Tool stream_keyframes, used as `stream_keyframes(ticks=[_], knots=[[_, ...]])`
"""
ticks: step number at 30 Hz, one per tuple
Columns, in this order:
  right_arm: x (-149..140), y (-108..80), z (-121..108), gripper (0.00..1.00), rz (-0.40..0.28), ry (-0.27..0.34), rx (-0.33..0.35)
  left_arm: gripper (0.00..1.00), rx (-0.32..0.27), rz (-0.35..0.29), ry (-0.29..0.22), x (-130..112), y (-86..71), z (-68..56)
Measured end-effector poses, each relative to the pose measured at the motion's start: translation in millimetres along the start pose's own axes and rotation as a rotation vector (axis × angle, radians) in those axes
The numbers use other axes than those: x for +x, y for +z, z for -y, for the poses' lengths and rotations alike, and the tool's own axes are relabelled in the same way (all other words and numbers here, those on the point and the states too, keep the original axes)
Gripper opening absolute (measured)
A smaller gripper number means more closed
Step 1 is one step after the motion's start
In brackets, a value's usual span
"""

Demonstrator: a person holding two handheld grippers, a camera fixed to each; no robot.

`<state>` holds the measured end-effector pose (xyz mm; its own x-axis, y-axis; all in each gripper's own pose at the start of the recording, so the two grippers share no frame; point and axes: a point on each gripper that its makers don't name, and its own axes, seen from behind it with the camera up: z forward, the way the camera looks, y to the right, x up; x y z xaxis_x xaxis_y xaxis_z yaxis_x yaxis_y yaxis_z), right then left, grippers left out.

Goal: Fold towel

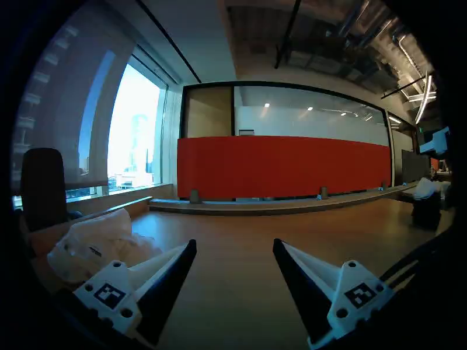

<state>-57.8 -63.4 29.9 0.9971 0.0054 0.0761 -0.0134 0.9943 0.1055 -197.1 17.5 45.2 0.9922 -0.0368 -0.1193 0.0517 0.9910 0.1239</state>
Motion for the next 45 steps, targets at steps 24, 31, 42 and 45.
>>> stream_keyframes(ticks=[24,31,42,45], knots=[[-64,-6.2,-71,0.99,-0.098,0.046,-0.127,0.98,0.001,-0.002,-0.001,-7,2.5,-0.4],[-87,-4.6,-81,0.99,-0.109,0.1,-0.133,0.98,0.001,-0.002,-0.001,-7,2.7,0.4],[-107,3.2,-98,0.99,-0.11,0.091,-0.189,0.98,0.001,-0.002,-0.001,-7,2.2,1.7],[-110,4.8,-98,0.99,-0.112,0.087,-0.184,0.98,0.001,-0.002,-0.001,-7,2.2,1.8]])
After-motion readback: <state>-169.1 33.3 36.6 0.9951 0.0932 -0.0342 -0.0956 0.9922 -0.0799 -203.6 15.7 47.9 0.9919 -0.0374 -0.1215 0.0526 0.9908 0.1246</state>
